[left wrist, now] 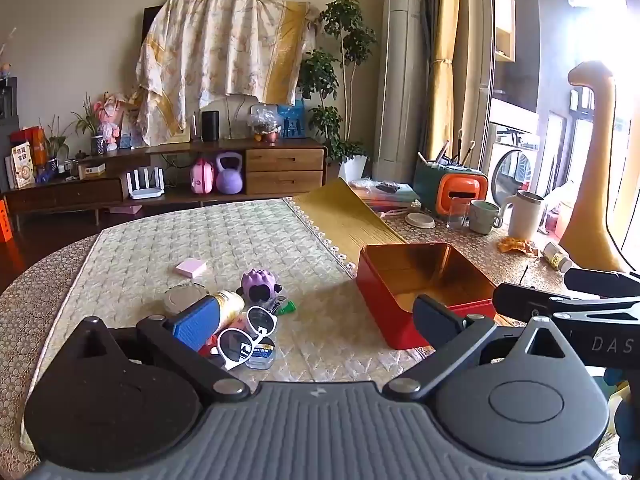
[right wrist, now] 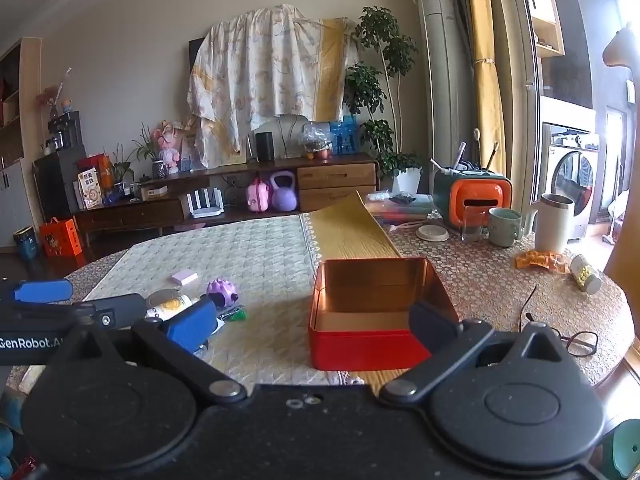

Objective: Organize rigid objects

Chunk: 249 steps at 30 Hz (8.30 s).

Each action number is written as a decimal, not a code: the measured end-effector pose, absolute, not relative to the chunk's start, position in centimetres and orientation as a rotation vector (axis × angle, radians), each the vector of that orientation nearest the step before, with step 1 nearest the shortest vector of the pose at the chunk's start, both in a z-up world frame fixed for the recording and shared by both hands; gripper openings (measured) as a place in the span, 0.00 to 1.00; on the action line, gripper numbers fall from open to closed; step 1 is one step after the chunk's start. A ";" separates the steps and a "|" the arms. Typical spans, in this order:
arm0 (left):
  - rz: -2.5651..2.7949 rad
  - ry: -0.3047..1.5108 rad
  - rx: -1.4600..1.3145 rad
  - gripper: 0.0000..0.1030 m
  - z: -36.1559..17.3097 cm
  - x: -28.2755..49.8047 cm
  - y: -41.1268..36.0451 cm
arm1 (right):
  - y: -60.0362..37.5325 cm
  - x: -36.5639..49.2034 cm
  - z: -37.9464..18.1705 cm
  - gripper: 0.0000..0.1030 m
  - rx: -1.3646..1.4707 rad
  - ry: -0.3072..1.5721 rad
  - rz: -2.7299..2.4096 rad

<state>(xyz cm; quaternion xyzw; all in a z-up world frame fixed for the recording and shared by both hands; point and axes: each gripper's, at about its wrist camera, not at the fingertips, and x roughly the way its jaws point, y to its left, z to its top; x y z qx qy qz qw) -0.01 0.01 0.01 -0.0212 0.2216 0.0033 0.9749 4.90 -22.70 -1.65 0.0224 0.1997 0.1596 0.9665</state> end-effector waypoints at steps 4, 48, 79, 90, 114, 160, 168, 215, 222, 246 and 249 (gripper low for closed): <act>0.006 0.455 -0.048 1.00 0.0 0.1 0.0 | -22.6 4.9 -1.7 1.00 0.034 0.400 0.321; 0.107 0.421 -0.011 1.00 0.7 -0.8 0.6 | -20.9 5.2 -1.9 1.00 -0.023 0.407 0.375; 0.139 0.525 -0.070 1.00 -3.4 2.8 6.4 | -16.9 9.3 -4.4 1.00 -0.124 0.501 0.537; 0.170 0.520 -0.058 1.00 -5.3 7.7 12.4 | -13.1 13.8 -6.1 0.97 -0.146 0.579 0.604; 0.003 0.691 0.010 0.95 -10.5 16.3 16.0 | -6.4 22.1 -11.1 0.77 -0.210 0.734 0.684; -0.064 0.802 -0.070 0.45 -12.4 18.0 15.9 | -5.6 24.3 -11.9 0.02 -0.020 0.855 0.812; -0.067 0.799 -0.044 0.45 -12.4 18.0 15.7 | -5.6 24.9 -12.5 0.35 0.009 0.910 0.769; -0.045 0.699 -0.167 0.45 -3.4 15.9 12.1 | -15.5 24.6 -4.7 0.05 0.363 0.748 0.761; -0.111 0.677 -0.121 0.45 -1.6 17.4 6.7 | -20.3 25.6 -3.9 0.05 0.368 0.716 0.673; -0.200 0.823 -0.036 0.45 -7.1 26.6 -9.9 | -31.1 32.4 -9.4 0.05 0.300 0.835 0.473; -0.193 0.841 -0.028 0.45 -7.8 27.9 -11.1 | -30.8 32.9 -9.8 0.05 0.268 0.843 0.469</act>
